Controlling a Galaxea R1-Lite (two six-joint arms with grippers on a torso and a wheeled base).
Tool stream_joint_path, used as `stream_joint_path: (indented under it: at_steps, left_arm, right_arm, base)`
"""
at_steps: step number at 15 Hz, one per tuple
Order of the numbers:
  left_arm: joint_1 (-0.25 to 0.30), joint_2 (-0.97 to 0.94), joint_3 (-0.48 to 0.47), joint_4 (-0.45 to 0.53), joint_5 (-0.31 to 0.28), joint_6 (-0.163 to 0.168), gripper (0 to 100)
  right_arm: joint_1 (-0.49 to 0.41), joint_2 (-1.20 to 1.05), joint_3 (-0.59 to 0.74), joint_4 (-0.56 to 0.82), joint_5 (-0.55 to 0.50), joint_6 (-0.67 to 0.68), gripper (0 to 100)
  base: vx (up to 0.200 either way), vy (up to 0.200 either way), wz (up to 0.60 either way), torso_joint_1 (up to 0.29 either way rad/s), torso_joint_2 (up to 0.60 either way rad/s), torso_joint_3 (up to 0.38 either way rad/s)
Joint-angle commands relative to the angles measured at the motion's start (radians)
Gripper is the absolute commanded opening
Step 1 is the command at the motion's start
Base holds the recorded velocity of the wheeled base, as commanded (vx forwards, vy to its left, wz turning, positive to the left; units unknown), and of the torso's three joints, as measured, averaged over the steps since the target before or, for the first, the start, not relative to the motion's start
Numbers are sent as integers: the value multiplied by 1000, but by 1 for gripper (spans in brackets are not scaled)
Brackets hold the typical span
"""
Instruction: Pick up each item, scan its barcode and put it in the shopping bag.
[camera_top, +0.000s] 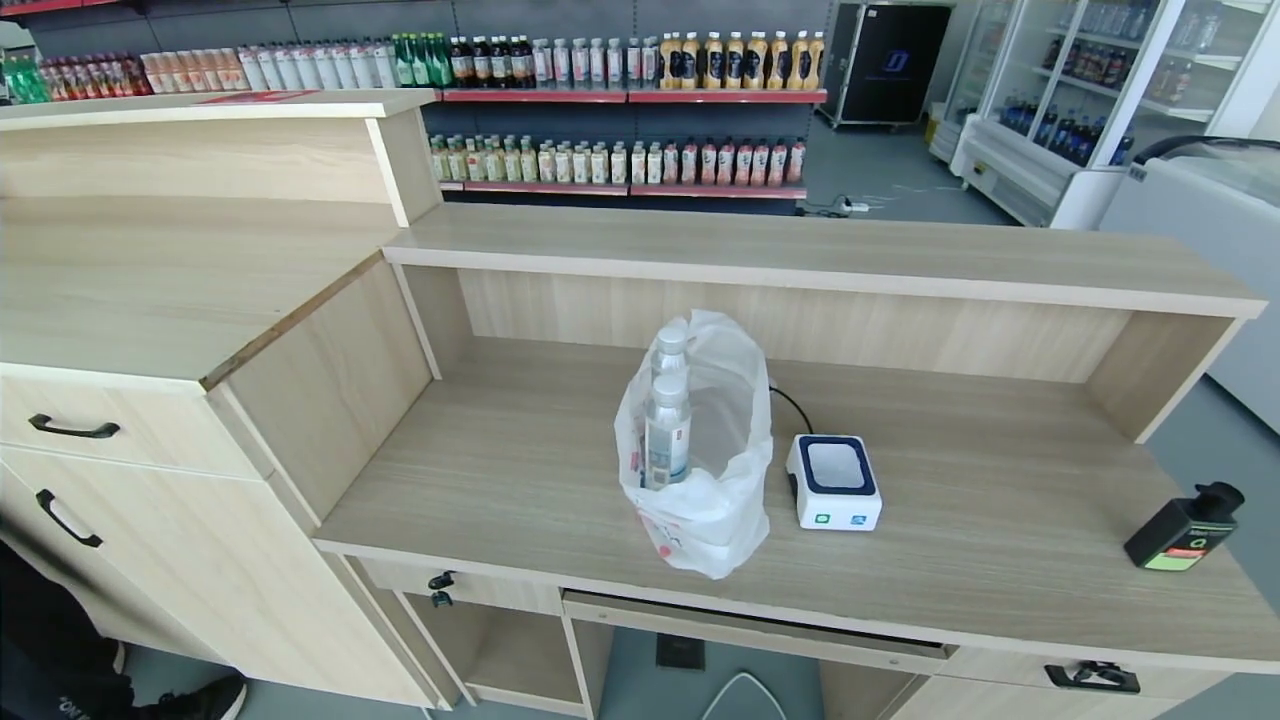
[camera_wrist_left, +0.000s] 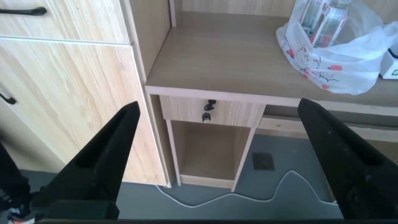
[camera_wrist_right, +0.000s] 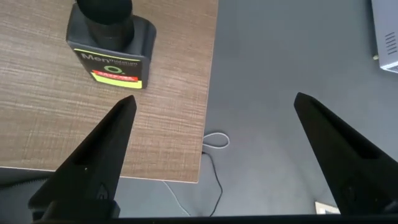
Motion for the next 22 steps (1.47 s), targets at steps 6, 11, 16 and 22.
stream_joint_path:
  at_steps: [6, 11, 16, 22]
  left_arm:
    - [0, 2, 0, 0, 0, 0, 100]
    - [0, 2, 0, 0, 0, 0, 100]
    - [0, 2, 0, 0, 0, 0, 100]
    - [0, 2, 0, 0, 0, 0, 100]
  right_arm:
    - [106, 170, -127, 21, 113, 59, 100]
    - [189, 210, -149, 21, 136, 73, 100]
    - [227, 213, -140, 22, 136, 76, 100]
    - [256, 224, -140, 17, 136, 79, 0]
  base:
    - [0, 0, 0, 0, 0, 0]
    - [0, 0, 0, 0, 0, 0]
    - [0, 0, 0, 0, 0, 0]
    - [0, 0, 0, 0, 0, 0]
